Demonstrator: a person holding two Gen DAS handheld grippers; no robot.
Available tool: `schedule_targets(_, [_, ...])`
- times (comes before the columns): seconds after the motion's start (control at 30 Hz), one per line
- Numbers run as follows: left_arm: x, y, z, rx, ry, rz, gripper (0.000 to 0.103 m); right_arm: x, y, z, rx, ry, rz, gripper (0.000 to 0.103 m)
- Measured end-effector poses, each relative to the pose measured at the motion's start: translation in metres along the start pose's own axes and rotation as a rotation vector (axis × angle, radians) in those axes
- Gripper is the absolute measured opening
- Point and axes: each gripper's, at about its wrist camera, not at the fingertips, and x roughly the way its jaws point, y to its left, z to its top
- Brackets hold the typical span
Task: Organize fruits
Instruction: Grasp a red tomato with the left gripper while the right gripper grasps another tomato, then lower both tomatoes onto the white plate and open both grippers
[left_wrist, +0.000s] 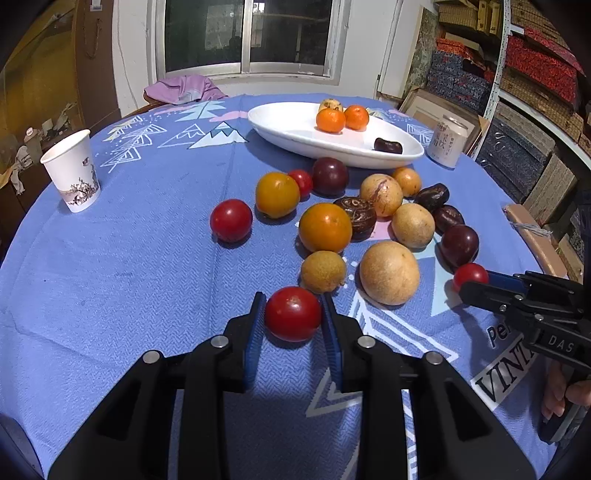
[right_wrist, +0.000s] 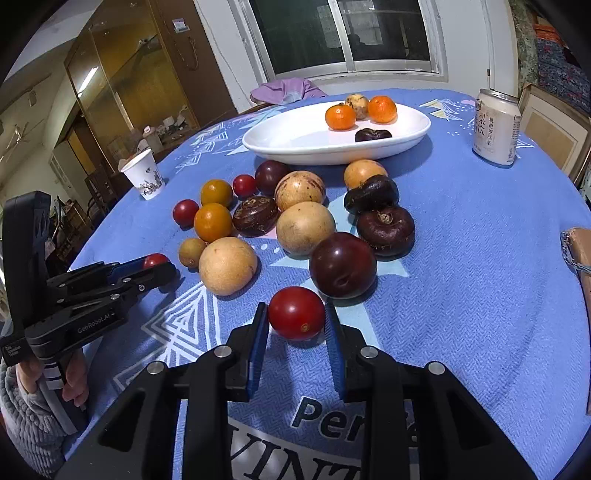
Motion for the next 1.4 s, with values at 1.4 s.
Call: schedule_targets(1.4, [0.116, -0.005, 0.177, -0.019, 0.042, 0.021, 0.035, 0.077, -0.03, 0.155, 0.068, 0.023, 0.009, 0.036])
